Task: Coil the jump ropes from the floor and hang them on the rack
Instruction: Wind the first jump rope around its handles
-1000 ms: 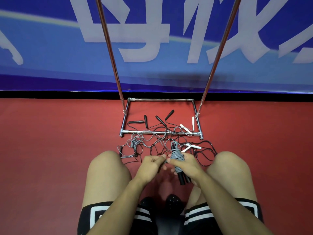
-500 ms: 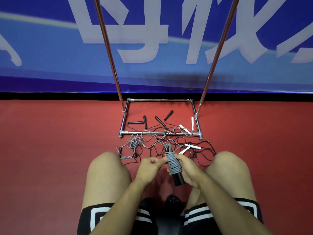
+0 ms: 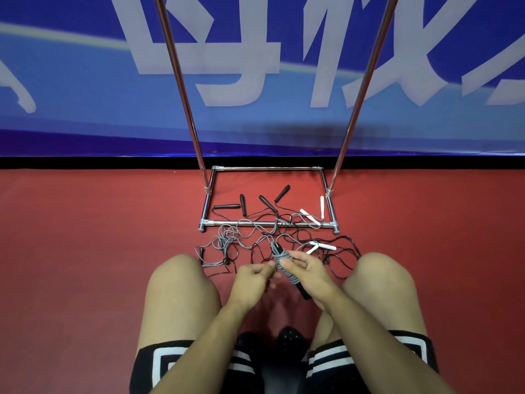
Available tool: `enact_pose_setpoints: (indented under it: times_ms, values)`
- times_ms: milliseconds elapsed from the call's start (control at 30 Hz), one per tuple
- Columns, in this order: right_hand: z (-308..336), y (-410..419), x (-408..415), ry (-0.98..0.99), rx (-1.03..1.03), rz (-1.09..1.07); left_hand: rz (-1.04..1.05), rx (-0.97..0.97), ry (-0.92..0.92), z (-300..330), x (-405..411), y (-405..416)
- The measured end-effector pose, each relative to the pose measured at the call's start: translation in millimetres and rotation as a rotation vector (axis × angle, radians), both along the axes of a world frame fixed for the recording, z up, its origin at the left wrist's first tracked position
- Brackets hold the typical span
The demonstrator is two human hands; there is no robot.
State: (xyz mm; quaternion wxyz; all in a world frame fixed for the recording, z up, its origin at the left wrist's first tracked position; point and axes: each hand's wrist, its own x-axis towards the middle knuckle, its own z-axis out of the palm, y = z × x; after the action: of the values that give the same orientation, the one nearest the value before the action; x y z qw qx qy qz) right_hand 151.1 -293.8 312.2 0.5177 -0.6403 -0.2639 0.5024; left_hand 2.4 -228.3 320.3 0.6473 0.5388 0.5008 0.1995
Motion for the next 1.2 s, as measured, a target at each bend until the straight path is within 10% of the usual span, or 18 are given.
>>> enact_pose_setpoints:
  times_ms: [433,700,1000,1200]
  values:
    - [2,-5,-2,-0.177,-0.034,0.107,-0.023,-0.059,0.022,5,-3,-4]
    - [18,-9,2,0.1,-0.068,0.349,-0.14,-0.065,-0.09,19,-9,4]
    - [17,-8,-1,-0.088,-0.056,0.271,-0.036,-0.105,0.003,10,-10,9]
    - [16,-6,-8,0.138,-0.074,0.134,0.082,-0.129,-0.046,2,-7,10]
